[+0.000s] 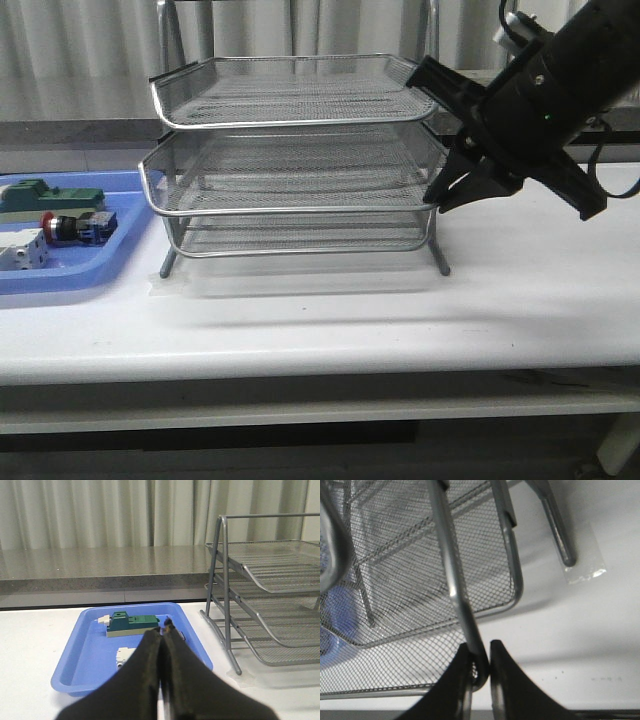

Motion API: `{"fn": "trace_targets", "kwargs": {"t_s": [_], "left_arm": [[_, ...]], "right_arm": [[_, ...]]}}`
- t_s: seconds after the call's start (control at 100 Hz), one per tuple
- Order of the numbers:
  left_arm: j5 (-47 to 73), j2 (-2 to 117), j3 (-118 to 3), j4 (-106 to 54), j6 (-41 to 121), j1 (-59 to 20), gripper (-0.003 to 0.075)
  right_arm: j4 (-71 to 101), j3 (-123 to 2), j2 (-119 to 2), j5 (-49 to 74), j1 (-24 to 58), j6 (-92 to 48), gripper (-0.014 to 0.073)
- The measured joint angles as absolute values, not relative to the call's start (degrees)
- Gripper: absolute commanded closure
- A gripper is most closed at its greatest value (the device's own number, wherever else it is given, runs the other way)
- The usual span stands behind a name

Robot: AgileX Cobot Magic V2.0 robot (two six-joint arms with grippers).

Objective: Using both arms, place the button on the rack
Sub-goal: 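Pull the middle tray out toward the robot, release, withdraw right gripper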

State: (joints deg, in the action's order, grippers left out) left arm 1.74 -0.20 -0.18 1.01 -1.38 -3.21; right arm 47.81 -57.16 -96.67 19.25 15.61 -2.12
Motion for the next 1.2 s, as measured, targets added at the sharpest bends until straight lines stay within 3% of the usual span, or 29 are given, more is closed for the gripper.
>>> {"fn": "trace_targets", "kwargs": {"t_s": [1.01,1.11,1.2], "left_arm": [[1.7,-0.2,-0.2,1.0,-1.4,-3.2,0.0741],[1.7,-0.2,-0.2,1.0,-1.4,-3.2,0.0741],[1.7,-0.2,-0.2,1.0,-1.4,-3.2,0.0741]], "right_arm": [[48.6,-38.4,-80.7,22.7,16.3,-6.6,0.0603],[48.6,-38.3,-80.7,22.8,16.3,-7.0,0.0538],[48.6,-38.3,-80.7,22.8,16.3,-7.4,0.0412]]}}
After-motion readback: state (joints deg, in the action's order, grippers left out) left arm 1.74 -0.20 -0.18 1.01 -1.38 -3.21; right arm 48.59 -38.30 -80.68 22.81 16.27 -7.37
